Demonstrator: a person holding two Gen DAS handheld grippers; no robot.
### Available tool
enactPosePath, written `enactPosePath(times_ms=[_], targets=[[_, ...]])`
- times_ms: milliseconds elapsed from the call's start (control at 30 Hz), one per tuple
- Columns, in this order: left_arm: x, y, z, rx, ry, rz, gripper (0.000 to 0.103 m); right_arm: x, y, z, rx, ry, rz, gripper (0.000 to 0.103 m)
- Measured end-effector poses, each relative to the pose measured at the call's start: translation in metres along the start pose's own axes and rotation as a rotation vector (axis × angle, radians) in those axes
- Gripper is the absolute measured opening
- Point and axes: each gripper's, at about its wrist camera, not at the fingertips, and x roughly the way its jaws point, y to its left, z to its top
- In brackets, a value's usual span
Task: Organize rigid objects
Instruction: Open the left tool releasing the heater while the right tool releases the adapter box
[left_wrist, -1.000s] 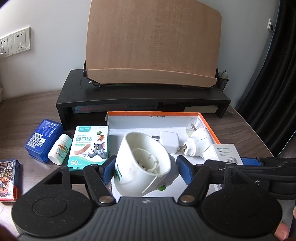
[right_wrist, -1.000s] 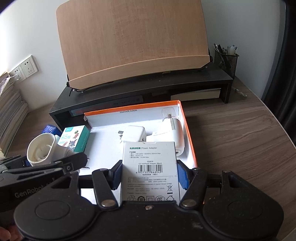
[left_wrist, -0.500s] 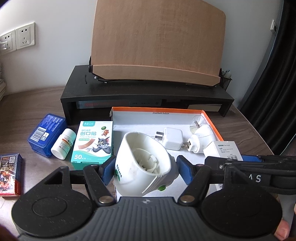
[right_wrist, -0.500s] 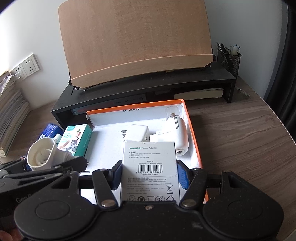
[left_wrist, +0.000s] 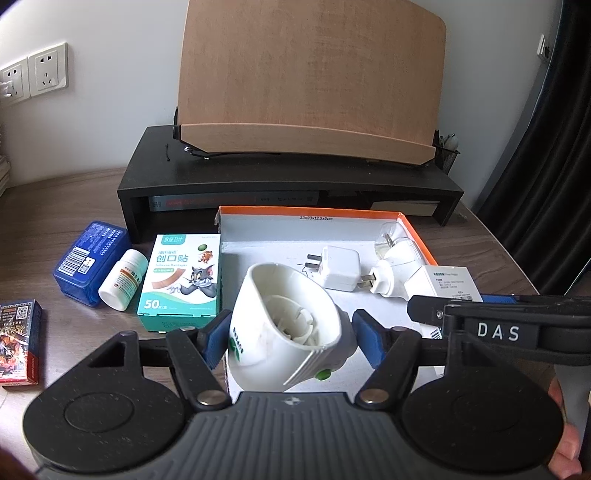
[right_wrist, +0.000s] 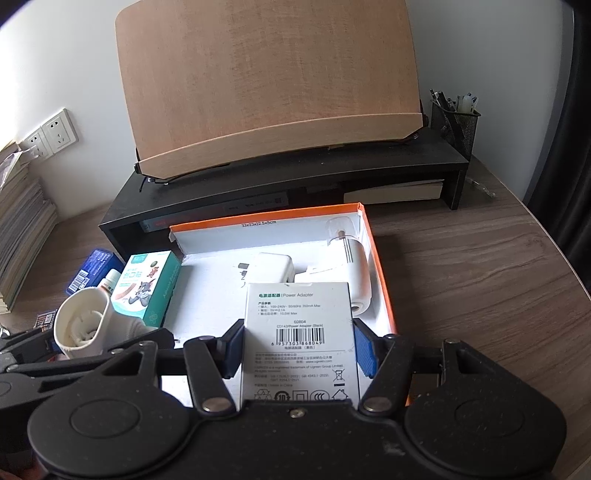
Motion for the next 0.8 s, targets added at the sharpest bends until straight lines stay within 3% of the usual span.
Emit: enactPosePath(times_ms=[433,800], targets=[[0.012,-0.002,0.000,-0.004,0.019,-0.003,0.071,0.013,-0.005,0.006,-0.006,0.017,0.003,0.072],[0.026,-0.006,0.002,-0.010,0.041,-0.022,0.071,0.002,-0.017,0.009,0.022,-0.024,-0.018,0.072]])
